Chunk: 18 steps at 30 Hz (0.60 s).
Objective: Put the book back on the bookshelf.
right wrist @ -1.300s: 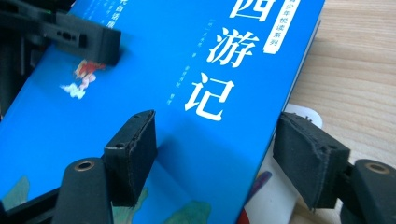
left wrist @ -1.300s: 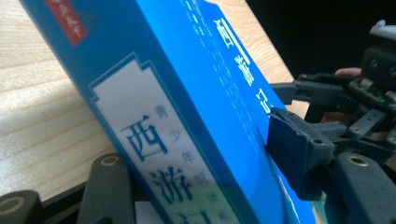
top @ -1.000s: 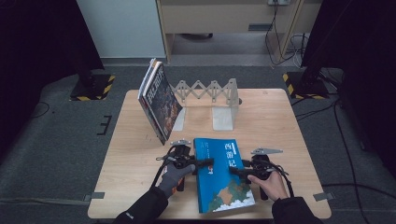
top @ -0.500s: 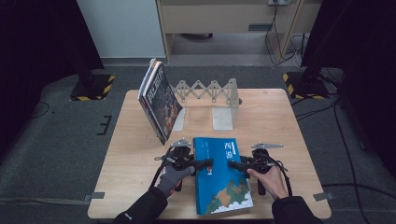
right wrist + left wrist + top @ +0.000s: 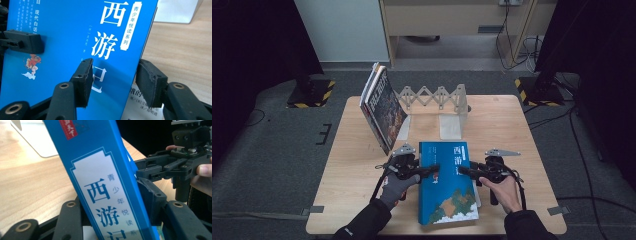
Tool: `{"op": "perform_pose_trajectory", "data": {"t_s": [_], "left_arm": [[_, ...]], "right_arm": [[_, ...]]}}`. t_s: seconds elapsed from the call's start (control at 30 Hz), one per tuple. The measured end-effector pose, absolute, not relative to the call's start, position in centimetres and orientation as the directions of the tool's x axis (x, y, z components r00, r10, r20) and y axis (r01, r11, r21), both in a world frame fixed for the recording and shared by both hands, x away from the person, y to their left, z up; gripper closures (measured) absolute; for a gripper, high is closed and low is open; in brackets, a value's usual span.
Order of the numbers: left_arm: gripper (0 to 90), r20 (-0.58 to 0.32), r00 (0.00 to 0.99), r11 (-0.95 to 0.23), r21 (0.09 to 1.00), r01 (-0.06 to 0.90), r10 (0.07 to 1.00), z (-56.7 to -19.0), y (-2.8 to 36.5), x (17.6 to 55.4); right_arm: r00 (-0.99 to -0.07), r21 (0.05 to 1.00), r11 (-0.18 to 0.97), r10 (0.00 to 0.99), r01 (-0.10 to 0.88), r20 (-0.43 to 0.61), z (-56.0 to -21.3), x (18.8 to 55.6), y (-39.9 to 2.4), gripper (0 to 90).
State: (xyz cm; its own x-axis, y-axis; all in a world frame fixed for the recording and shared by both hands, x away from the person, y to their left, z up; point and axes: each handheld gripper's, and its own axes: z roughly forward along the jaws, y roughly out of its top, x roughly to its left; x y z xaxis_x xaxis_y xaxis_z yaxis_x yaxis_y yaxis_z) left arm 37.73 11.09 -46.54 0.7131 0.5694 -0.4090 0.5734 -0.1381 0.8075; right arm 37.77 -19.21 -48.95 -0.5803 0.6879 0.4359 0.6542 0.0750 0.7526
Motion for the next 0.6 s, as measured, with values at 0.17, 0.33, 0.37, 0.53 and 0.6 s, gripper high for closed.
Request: {"op": "perform_pose_trajectory", "data": {"t_s": [0.17,0.33,0.37,0.53,0.6], "left_arm": [[53.1,-0.394,0.718,-0.122,0.826,0.550,0.573,-45.6,11.3,37.8],[55.2,-0.395,0.720,-0.084,0.844,0.530,0.571,-44.6,11.7,37.9],[55.8,-0.399,0.721,-0.073,0.847,0.527,0.567,-44.4,11.8,37.9],[57.5,-0.384,0.731,-0.059,0.864,0.500,0.564,-43.6,12.0,38.0],[58.1,-0.375,0.736,-0.057,0.871,0.488,0.563,-43.2,11.9,38.0]], "right_arm": [[-0.588,0.775,0.067,0.694,0.628,0.416,-48.0,37.8,-19.0,51.2],[-0.586,0.801,0.029,0.697,0.598,0.413,-47.0,38.0,-18.8,54.3],[-0.590,0.811,0.023,0.698,0.584,0.405,-46.9,38.0,-18.7,55.0],[-0.599,0.837,-0.004,0.696,0.548,0.396,-45.9,38.0,-18.7,58.2],[-0.605,0.847,0.006,0.702,0.532,0.375,-45.5,38.1,-18.7,58.4]]}}
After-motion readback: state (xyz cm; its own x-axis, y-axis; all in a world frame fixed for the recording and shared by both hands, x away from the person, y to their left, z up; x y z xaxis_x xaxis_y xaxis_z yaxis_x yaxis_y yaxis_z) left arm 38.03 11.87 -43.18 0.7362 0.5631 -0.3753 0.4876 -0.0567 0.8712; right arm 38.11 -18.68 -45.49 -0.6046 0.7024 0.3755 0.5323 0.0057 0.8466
